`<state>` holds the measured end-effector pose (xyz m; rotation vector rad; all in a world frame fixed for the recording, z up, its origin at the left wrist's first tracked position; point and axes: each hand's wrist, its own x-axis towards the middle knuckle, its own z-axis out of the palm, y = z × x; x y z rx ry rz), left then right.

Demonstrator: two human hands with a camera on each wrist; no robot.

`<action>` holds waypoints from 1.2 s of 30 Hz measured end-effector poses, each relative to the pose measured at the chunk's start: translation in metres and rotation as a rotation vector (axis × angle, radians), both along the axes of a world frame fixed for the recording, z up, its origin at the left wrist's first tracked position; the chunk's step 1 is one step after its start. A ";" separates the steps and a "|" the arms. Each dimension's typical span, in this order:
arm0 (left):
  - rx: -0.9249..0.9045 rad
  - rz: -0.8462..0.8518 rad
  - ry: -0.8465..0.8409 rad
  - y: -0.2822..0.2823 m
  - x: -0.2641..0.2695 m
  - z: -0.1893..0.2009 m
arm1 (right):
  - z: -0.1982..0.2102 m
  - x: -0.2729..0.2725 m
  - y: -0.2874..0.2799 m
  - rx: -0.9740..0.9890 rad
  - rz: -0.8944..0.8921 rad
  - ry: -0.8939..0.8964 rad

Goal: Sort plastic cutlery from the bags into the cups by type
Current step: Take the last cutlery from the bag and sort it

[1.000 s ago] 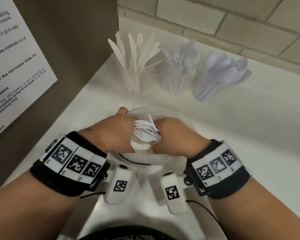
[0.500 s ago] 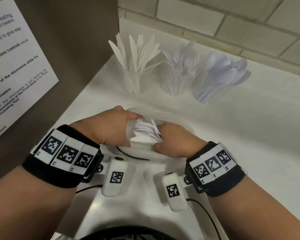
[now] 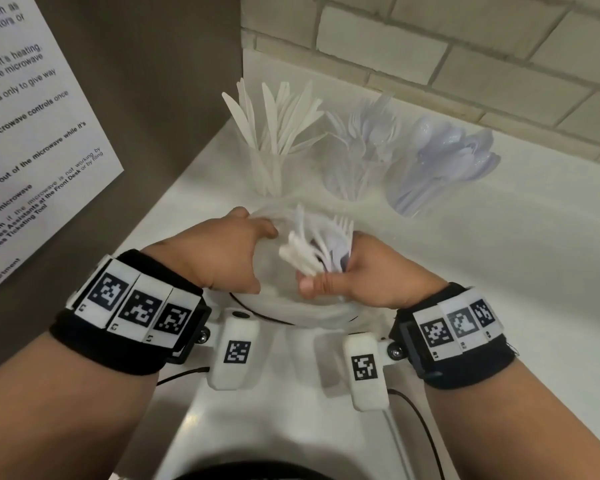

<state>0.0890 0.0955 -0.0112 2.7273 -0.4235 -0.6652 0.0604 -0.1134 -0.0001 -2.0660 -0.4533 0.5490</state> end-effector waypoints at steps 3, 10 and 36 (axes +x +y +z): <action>0.112 -0.088 -0.008 -0.005 -0.005 -0.003 | 0.004 0.001 0.008 0.489 -0.303 0.032; -0.534 -0.001 -0.175 -0.002 -0.010 0.033 | 0.037 0.025 0.011 0.882 -0.689 0.100; -1.864 0.993 0.765 -0.052 0.014 0.057 | 0.045 0.040 0.069 0.765 -0.718 -0.252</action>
